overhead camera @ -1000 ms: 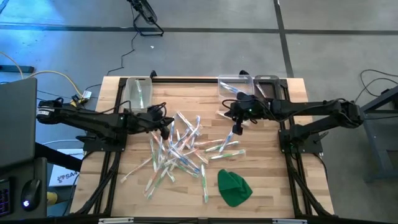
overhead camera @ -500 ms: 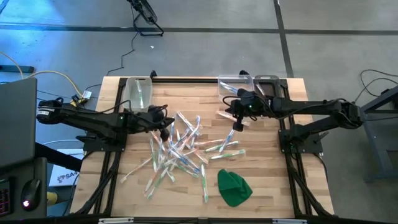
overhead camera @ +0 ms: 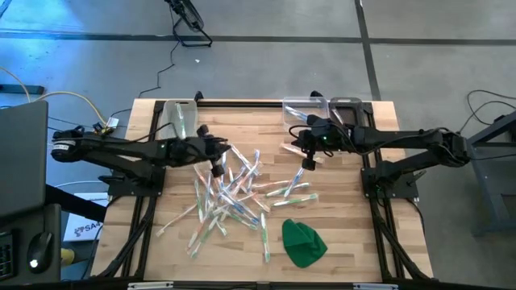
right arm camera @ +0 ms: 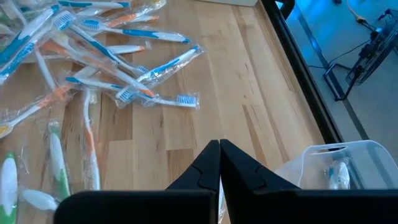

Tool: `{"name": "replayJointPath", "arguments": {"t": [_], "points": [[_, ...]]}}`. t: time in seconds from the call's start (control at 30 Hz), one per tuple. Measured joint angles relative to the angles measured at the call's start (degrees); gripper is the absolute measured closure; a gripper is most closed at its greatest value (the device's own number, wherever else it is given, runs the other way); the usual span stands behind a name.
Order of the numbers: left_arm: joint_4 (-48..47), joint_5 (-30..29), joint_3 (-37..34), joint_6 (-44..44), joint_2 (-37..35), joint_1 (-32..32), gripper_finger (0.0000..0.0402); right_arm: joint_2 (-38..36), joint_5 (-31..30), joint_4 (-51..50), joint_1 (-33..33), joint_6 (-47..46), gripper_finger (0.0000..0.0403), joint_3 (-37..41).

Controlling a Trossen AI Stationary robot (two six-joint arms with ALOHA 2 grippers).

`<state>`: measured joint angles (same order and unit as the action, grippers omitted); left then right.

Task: Pick & Place Toothbrushes
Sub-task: Put the blue toothbrush into the transparent bin

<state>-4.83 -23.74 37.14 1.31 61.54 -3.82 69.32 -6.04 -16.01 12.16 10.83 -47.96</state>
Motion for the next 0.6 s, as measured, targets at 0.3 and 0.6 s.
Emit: {"name": "replayJointPath", "arguments": {"t": [0.3,0.6], "points": [[0.63,4.63,4.37,16.32,12.39,-4.78,0.0391,-0.01,0.20,-0.12,0.00,0.00,0.0400,0.02],[2.08,7.37,7.69,25.14,21.48,-5.99,0.0294,0.00,0.26,-1.57,0.00,0.00,0.0400,0.02]]}}
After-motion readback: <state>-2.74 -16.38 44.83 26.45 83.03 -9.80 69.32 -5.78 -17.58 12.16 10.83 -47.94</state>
